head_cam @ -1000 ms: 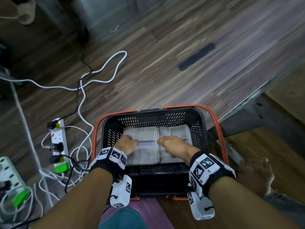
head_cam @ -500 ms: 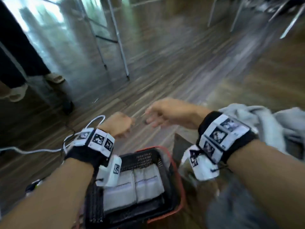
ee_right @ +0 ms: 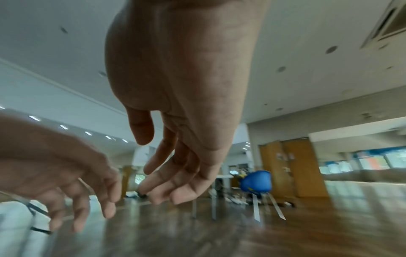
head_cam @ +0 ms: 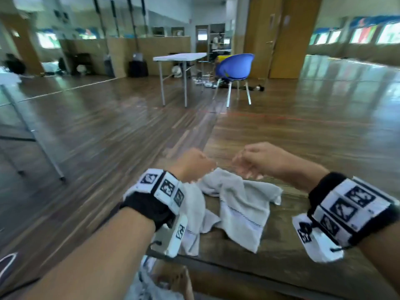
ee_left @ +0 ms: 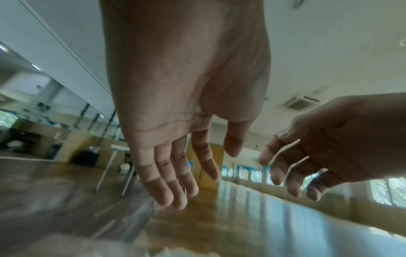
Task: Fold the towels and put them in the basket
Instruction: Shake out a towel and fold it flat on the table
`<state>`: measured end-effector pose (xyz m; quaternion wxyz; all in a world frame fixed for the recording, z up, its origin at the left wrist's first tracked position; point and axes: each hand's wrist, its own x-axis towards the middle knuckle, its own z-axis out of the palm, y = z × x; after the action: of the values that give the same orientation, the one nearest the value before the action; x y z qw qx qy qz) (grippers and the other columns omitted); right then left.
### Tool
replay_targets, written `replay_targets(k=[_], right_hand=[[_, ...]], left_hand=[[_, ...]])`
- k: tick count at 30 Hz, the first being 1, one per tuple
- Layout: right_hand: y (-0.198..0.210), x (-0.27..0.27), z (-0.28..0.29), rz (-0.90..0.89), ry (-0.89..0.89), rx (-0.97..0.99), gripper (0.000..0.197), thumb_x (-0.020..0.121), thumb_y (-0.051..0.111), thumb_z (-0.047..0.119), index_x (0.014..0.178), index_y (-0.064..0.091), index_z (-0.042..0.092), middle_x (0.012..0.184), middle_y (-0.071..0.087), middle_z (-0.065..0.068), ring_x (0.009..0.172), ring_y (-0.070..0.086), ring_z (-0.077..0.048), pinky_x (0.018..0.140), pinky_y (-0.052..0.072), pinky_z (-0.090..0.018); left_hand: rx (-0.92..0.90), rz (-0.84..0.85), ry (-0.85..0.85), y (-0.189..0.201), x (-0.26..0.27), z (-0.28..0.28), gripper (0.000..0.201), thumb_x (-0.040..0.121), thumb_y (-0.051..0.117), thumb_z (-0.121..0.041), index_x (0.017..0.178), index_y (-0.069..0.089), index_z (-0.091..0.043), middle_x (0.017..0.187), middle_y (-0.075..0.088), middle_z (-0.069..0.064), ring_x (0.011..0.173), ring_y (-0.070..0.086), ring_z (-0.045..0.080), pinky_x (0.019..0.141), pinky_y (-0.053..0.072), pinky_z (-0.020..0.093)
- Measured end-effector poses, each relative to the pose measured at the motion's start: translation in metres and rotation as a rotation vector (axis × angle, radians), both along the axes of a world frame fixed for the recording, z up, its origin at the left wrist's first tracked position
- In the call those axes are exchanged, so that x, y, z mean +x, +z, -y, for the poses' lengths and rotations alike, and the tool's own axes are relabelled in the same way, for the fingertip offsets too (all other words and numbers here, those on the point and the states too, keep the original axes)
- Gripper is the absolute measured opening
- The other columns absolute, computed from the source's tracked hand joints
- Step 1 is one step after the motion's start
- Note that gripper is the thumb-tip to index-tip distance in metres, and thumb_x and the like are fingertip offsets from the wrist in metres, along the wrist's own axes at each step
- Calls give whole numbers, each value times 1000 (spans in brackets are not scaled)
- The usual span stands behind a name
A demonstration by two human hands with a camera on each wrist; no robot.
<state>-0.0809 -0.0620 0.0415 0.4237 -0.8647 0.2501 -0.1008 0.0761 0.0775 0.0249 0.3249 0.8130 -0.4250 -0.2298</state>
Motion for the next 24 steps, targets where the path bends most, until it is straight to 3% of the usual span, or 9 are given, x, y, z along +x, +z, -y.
replay_targets(k=[3, 5, 7, 9, 10, 13, 17, 20, 24], right_hand=[[-51, -50, 38, -76, -139, 41, 25, 98, 50, 14, 91, 73, 6, 72, 72, 4, 57, 63, -9, 47, 45, -18], [-85, -74, 49, -124, -216, 91, 25, 99, 50, 15, 91, 72, 7, 77, 73, 0, 59, 61, -12, 49, 42, -21], [-116, -91, 53, -184, -249, 123, 25, 99, 50, 20, 93, 72, 10, 85, 76, -2, 62, 61, -12, 52, 42, -23], [-140, -99, 52, -228, -261, 174, 24, 100, 51, 24, 95, 71, 12, 90, 76, -2, 60, 60, -8, 50, 42, -19], [-149, -101, 51, -239, -267, 199, 24, 100, 51, 25, 96, 71, 12, 91, 76, -2, 60, 60, -7, 48, 42, -16], [-168, -101, 49, -230, -269, 250, 22, 99, 53, 25, 95, 70, 13, 87, 74, 0, 66, 62, -9, 44, 41, -11], [-176, -100, 49, -247, -255, 258, 23, 99, 51, 27, 96, 70, 15, 86, 75, 3, 68, 65, -8, 47, 42, -12], [-175, -100, 48, -254, -256, 253, 24, 99, 49, 27, 97, 69, 15, 86, 75, 5, 70, 65, -9, 52, 41, -15], [-172, -106, 45, -256, -234, 231, 20, 96, 56, 31, 95, 70, 18, 90, 74, 3, 80, 68, -13, 61, 47, -22]], left_hand=[[159, 128, -113, -43, -38, 39, 24, 94, 49, -13, 72, 59, -9, 73, 57, 11, 71, 50, 24, 65, 41, 33], [298, 208, -179, -79, -55, 54, 21, 94, 47, -11, 80, 62, -11, 97, 67, 18, 84, 54, 23, 76, 46, 32], [427, 290, -248, -114, -67, 60, 14, 94, 51, -13, 95, 65, -13, 118, 68, 13, 98, 58, 21, 90, 49, 32], [477, 372, -260, -145, -72, 58, 24, 92, 60, -19, 113, 65, -11, 125, 62, 7, 113, 59, 23, 101, 47, 35], [445, 390, -239, -157, -74, 56, 27, 90, 63, -23, 115, 64, -12, 124, 60, 5, 115, 57, 23, 101, 46, 35], [298, 546, -183, -177, -76, 53, 4, 88, 61, -27, 89, 63, -23, 112, 59, -1, 111, 56, 21, 95, 45, 34], [340, 734, -236, -178, -76, 64, 16, 90, 48, -18, 74, 52, -18, 107, 60, 5, 111, 52, 24, 95, 40, 36], [337, 701, -292, -169, -81, 74, 18, 86, 51, -15, 70, 43, -18, 102, 63, 6, 103, 56, 25, 90, 40, 34], [227, 484, -189, -144, -96, 93, 20, 93, 47, -24, 78, 53, -12, 87, 65, 8, 77, 61, 26, 64, 42, 32]])
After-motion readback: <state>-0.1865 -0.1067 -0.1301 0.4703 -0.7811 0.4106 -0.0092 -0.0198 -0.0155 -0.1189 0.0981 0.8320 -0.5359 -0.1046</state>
